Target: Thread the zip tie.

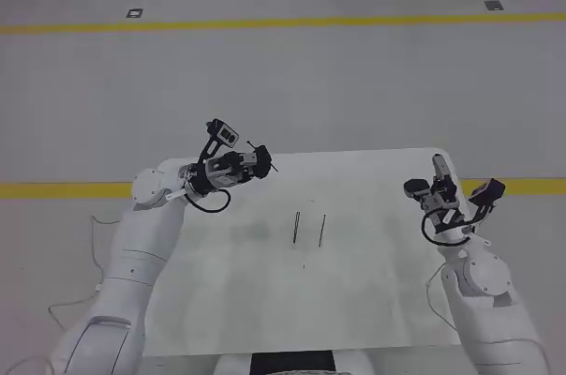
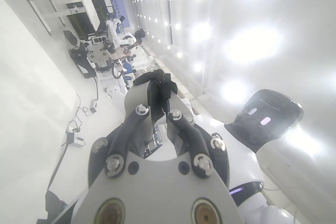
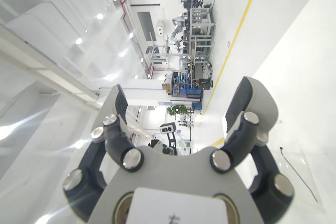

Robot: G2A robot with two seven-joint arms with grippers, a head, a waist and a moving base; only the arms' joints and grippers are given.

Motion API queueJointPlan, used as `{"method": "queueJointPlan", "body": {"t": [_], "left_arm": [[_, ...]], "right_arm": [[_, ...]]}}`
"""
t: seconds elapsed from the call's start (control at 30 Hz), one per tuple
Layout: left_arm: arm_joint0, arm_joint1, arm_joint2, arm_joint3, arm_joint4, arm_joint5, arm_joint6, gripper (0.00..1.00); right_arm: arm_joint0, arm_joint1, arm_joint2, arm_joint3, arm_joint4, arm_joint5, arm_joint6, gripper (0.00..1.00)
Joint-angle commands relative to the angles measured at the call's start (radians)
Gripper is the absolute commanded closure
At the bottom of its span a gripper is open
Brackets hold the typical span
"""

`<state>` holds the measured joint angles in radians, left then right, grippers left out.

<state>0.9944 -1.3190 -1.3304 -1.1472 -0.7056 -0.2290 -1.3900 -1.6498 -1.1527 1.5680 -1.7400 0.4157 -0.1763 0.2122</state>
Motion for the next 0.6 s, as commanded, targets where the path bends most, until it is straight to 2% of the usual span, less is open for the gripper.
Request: {"method": "queueJointPlan", "body": {"t": [0.0,0.2,0.47,0.57], "left_arm": [[0.000,0.000,0.000,0.000,0.000,0.000,0.000,1.00],[0.000,0.000,0.000,0.000,0.000,0.000,0.000,1.00],[0.000,0.000,0.000,0.000,0.000,0.000,0.000,1.00],[0.000,0.000,0.000,0.000,0.000,0.000,0.000,1.00]], "right_arm": [[0.015,-0.001,-0.011,0.012,-0.006,-0.023,0.037,0.00],[0.075,-0.006,-0.078,0.053,-0.029,-0.071,0.145,0.00],[0.154,-0.024,-0.186,0.061,-0.044,-0.112,0.161,0.00],[0.160,-0.026,-0.196,0.057,-0.043,-0.118,0.170,0.00]]}}
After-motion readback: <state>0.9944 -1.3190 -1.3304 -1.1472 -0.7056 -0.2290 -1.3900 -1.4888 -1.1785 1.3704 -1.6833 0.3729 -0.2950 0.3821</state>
